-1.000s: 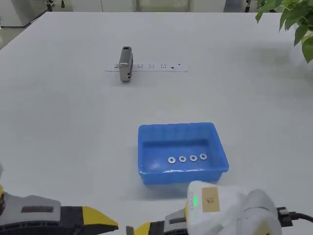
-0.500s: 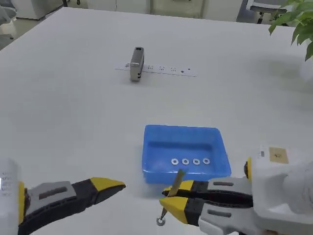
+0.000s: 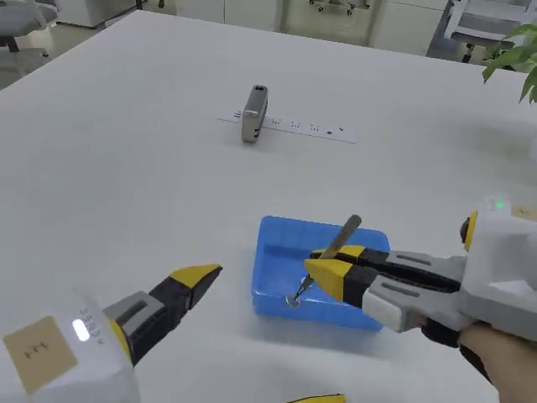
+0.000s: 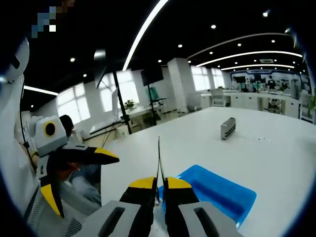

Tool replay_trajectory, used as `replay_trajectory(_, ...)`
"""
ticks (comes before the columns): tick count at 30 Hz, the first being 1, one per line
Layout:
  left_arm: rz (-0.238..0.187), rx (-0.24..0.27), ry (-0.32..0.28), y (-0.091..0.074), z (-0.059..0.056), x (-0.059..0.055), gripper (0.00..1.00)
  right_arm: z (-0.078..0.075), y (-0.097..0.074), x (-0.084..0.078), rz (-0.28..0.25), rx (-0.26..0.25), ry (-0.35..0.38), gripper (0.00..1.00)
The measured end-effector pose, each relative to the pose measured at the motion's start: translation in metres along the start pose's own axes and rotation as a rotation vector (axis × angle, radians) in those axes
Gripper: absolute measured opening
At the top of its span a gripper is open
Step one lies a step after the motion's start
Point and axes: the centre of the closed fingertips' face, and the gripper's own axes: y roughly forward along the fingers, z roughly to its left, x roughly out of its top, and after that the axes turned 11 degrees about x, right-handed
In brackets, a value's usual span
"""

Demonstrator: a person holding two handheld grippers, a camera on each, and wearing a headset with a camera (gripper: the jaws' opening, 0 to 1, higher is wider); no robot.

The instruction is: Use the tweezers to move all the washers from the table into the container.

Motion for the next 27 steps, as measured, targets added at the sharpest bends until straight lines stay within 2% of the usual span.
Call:
replay_trajectory(3,0.021,-0.002,0.054,0.006,-0.006,-0.006,0.85,-0.012,0.006,0.002,0.0,-0.02,-0.003,0.03)
replay_trajectory(4,0.021,-0.023,0.081,0.008,-0.011,-0.007,0.86,-0.016,0.008,0.001,0.006,-0.027,-0.006,0.03)
replay_trajectory(6,0.025,-0.026,0.115,0.008,-0.012,-0.008,0.85,-0.024,0.012,-0.003,0.018,-0.039,0.0,0.03)
replay_trajectory(8,0.019,-0.028,0.102,0.008,-0.011,-0.009,0.86,-0.036,0.016,-0.011,0.046,-0.061,0.002,0.03)
replay_trajectory(11,0.048,-0.018,0.078,0.01,-0.007,-0.014,0.86,-0.047,0.021,-0.021,0.094,-0.077,-0.008,0.03)
replay_trajectory(14,0.075,0.001,0.112,0.01,-0.005,-0.019,0.85,-0.053,0.028,-0.031,0.125,-0.073,-0.008,0.03)
replay_trajectory(18,0.083,-0.008,0.129,0.009,-0.006,-0.021,0.84,-0.055,0.034,-0.037,0.151,-0.073,-0.014,0.03)
replay_trajectory(23,0.088,-0.028,0.114,0.009,-0.007,-0.024,0.84,-0.058,0.041,-0.043,0.182,-0.08,-0.035,0.03)
replay_trajectory(26,0.108,-0.036,0.133,0.009,-0.008,-0.029,0.84,-0.059,0.044,-0.048,0.214,-0.084,-0.057,0.03)
replay_trajectory(27,0.112,-0.036,0.144,0.009,-0.008,-0.03,0.84,-0.058,0.045,-0.045,0.203,-0.084,-0.065,0.03)
